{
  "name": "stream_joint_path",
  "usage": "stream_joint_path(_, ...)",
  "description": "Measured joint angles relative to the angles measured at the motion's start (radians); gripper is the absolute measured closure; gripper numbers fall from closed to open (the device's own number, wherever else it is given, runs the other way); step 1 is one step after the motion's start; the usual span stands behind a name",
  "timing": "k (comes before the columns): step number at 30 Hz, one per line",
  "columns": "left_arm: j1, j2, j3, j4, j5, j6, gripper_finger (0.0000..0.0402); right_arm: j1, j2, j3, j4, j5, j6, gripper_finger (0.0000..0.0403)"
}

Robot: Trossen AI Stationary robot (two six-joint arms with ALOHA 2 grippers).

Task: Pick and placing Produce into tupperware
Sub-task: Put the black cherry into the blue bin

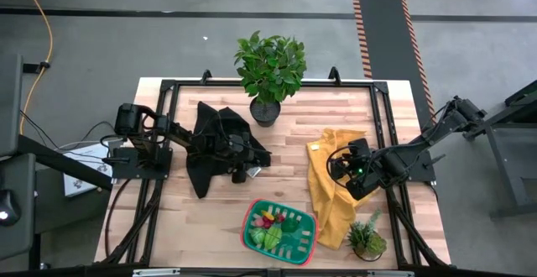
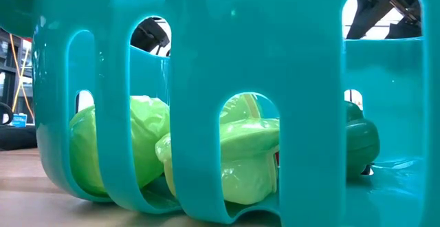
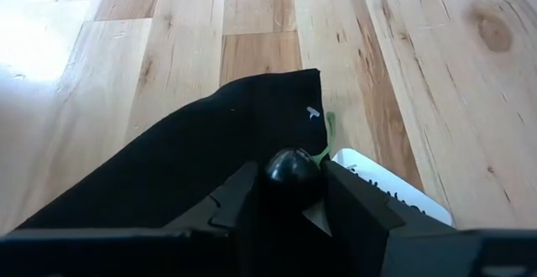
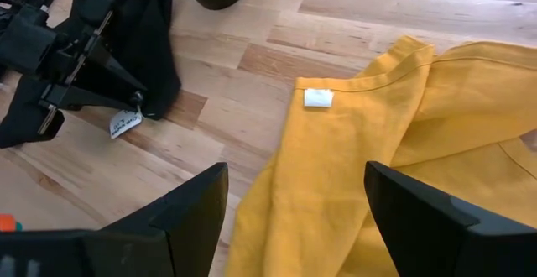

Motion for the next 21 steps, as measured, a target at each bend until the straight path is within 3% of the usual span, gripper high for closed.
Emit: stream_joint_path(21,0.000,-0.024,0.000,0.028,0.018,-0.077,0.0295,0.000,0.000,0.000,-0.003,-0.003,-0.004,0.0133)
